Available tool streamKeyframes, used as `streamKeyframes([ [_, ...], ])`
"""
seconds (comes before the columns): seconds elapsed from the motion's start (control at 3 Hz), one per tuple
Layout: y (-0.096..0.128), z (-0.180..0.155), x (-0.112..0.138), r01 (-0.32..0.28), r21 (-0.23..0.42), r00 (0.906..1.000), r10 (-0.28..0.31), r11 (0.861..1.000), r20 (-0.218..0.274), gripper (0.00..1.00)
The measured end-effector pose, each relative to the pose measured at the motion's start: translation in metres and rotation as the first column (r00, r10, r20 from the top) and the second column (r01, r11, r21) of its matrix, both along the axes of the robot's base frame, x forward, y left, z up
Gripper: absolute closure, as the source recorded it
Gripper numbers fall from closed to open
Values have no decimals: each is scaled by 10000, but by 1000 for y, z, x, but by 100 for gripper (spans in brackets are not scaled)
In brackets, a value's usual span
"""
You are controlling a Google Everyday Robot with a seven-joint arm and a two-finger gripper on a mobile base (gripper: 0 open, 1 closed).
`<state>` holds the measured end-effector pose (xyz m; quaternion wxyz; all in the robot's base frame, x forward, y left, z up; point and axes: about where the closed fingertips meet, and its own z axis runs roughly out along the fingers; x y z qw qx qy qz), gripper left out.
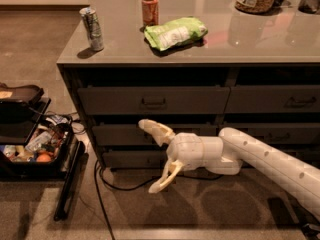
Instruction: Open bottom drawer
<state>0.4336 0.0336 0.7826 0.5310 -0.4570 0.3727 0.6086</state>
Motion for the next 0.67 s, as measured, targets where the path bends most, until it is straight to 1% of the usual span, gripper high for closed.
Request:
streamKeyframes([
  [0.33,14,11,4,542,-1033,9970,-481,9932,608,0],
  [0.67,14,11,4,545,-1033,9970,-483,9932,608,0],
])
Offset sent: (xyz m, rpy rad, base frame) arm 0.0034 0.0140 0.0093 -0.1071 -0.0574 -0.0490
